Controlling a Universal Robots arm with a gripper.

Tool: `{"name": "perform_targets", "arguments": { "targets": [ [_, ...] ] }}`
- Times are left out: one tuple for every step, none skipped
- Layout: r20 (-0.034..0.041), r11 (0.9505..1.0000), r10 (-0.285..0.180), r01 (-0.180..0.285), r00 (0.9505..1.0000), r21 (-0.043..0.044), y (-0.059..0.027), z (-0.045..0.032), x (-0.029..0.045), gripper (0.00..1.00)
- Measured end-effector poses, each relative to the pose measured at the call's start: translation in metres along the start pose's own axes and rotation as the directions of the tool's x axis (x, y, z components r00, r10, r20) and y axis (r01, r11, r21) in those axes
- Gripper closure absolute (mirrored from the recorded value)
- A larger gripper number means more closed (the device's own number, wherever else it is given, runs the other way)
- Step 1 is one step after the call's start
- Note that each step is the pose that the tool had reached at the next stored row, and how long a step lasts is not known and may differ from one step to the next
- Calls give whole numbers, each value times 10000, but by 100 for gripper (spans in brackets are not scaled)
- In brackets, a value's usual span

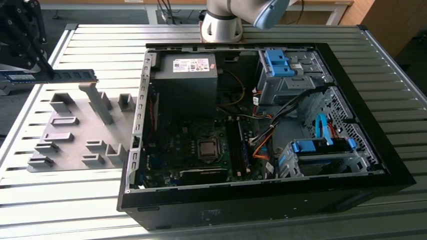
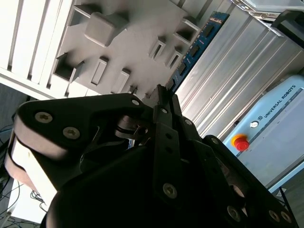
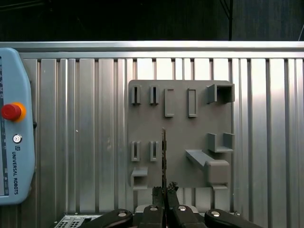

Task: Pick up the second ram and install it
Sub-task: 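Pick up the second ram and move it above second insertion slot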

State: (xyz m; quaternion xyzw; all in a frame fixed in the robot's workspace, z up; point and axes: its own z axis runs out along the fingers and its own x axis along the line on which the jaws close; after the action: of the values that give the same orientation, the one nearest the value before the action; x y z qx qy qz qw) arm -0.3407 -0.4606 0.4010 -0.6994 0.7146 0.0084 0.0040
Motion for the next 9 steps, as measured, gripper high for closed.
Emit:
{"name": "perform_targets", "arguments": {
  "targets": [
    [0, 10000, 0, 0, 10000, 1, -9, 0, 0, 86],
    [0, 10000, -1, 1, 10000, 0, -18, 0, 0, 86],
    [0, 10000, 0, 0, 10000, -1, -28, -1, -1, 86],
    [-1, 10000, 0, 0, 10000, -1, -38, -1, -1, 86],
    [0, 10000, 0, 0, 10000, 0, -48, -1, -1, 86],
    [-1, 10000, 0, 0, 10000, -1, -58, -1, -1, 86],
    [0, 10000, 0, 0, 10000, 0, -68, -1, -2, 86],
    [0, 10000, 0, 0, 10000, 0, -77, -1, -2, 86],
    [0, 10000, 0, 0, 10000, 0, -87, -1, -2, 86]
  ]
}}
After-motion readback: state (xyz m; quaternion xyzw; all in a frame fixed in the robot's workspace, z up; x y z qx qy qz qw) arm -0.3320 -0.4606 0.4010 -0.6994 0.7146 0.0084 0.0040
